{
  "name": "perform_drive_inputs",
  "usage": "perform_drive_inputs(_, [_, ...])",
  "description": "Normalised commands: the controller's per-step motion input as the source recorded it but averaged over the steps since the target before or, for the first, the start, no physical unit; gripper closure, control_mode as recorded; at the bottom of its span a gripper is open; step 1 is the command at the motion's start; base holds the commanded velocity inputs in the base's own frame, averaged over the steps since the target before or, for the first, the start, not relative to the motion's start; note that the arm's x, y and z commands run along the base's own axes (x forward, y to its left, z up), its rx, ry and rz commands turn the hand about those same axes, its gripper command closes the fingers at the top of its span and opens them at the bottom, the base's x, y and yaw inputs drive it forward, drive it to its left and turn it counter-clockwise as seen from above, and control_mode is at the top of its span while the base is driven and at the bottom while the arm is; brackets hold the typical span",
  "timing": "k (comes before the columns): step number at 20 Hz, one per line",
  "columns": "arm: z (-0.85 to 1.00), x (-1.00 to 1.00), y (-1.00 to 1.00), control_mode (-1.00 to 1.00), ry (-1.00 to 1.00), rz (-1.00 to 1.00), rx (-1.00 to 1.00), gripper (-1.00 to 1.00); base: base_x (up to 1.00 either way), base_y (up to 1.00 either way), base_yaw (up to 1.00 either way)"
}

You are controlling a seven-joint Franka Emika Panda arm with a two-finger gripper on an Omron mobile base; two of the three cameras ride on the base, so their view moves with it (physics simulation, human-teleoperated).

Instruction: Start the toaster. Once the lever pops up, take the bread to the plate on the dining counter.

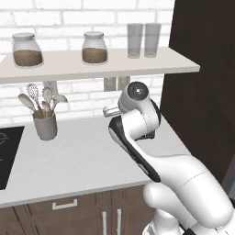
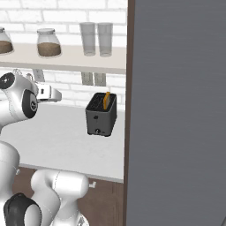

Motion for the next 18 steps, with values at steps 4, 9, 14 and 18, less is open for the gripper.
perform_drive_inputs(4, [0.00,0.00,0.00,-1.00,0.00,0.00,0.00,-1.00,0.00,0.00,0.00])
perform_drive_inputs(9, [0.00,0.00,0.00,-1.00,0.00,0.00,0.00,-1.00,0.00,0.00,0.00])
perform_drive_inputs(14, [0.00,0.00,0.00,-1.00,0.00,0.00,0.00,-1.00,0.00,0.00,0.00])
perform_drive_inputs(18, [0.00,0.00,0.00,-1.00,0.00,0.00,0.00,-1.00,0.00,0.00,0.00])
